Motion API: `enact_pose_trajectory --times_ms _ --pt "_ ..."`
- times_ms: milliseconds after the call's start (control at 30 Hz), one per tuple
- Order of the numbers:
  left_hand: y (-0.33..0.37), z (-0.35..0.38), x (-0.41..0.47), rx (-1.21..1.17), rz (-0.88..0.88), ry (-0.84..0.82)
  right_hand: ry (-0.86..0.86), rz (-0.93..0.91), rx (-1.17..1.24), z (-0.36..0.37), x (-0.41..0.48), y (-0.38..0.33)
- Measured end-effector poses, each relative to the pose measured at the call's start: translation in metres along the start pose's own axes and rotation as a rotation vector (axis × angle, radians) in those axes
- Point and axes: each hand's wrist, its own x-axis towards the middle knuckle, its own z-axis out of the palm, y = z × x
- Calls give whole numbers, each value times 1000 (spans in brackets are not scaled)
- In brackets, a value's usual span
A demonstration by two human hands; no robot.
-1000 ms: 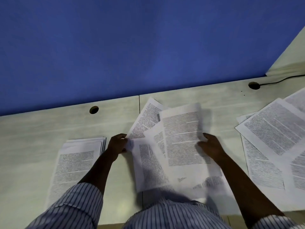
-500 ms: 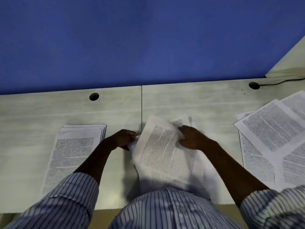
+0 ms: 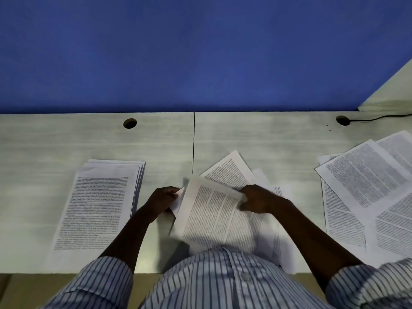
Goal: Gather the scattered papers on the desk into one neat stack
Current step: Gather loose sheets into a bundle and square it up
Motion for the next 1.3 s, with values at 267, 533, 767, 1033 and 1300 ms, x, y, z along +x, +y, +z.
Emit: enact_pose_trajectory --times_ms 267,533,767,1033,1300 --pt "-15 -1 -13 -194 -65 101 412 138 739 -47 -37 42" --pt "29 -13 1 -10 172 -17 404 -78 102 -54 -15 16" --pt "77 -4 1 155 343 -251 343 -178 -467 -53 2 -19" --pt "96 37 16 -41 221 -74 504 -39 -74 -71 -49 21" --pt "68 120 -1 668 451 -145 830 430 629 -51 -151 125"
